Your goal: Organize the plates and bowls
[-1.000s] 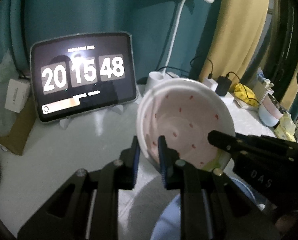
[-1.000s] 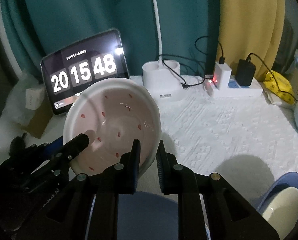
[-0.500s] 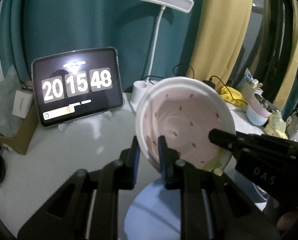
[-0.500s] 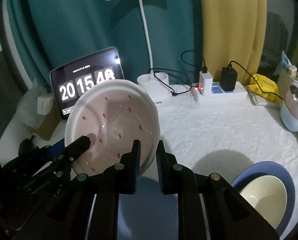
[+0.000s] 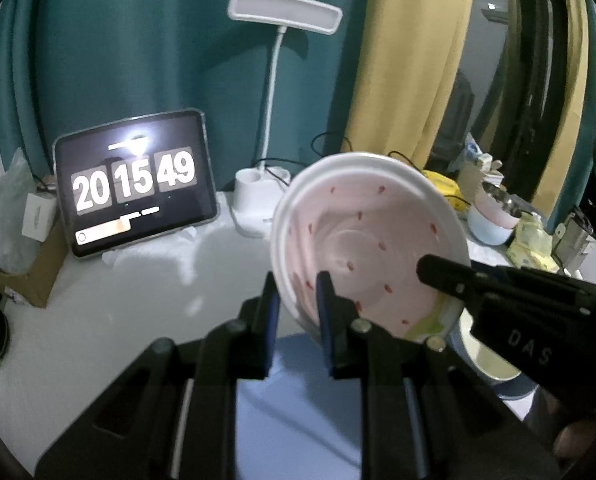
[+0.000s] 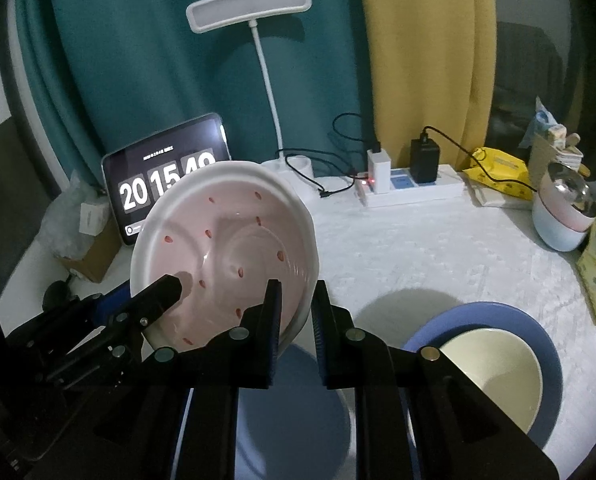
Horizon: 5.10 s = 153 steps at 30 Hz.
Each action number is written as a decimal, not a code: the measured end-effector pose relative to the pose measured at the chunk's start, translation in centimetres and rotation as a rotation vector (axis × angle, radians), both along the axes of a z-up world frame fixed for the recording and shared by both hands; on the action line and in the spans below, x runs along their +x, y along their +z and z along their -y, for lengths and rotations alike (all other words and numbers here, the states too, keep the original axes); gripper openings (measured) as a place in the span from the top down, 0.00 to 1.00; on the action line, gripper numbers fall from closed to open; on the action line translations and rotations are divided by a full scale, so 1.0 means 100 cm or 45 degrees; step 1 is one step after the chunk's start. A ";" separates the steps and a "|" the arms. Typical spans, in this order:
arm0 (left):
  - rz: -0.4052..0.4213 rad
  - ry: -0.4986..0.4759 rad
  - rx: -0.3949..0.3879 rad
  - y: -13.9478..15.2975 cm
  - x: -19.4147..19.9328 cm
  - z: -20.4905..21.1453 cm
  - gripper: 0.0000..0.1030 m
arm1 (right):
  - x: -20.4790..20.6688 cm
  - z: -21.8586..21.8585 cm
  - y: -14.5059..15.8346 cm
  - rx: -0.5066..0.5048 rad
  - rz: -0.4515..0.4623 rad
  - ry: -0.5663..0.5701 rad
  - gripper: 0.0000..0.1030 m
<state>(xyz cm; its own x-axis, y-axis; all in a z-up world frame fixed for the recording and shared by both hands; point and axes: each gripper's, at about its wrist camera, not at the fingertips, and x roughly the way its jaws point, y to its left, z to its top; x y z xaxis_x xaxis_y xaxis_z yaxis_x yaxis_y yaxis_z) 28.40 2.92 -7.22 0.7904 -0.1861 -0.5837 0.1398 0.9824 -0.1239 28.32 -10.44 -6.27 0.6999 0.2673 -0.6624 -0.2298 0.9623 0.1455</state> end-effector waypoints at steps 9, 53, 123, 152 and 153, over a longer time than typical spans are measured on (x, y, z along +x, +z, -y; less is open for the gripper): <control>0.017 -0.038 0.009 0.006 -0.015 0.026 0.82 | -0.018 0.027 0.009 0.024 0.024 -0.036 0.84; -0.145 -0.228 0.138 -0.037 -0.030 0.168 0.80 | -0.049 0.171 -0.031 0.108 -0.105 -0.185 0.84; -0.193 -0.136 0.165 -0.051 -0.015 0.138 0.65 | -0.035 0.228 -0.048 0.044 -0.159 -0.198 0.40; -0.194 -0.062 0.216 -0.066 -0.005 0.142 0.59 | -0.027 0.229 -0.067 0.079 -0.181 -0.174 0.39; -0.190 -0.060 0.214 -0.066 -0.005 0.142 0.59 | -0.026 0.229 -0.068 0.082 -0.185 -0.178 0.38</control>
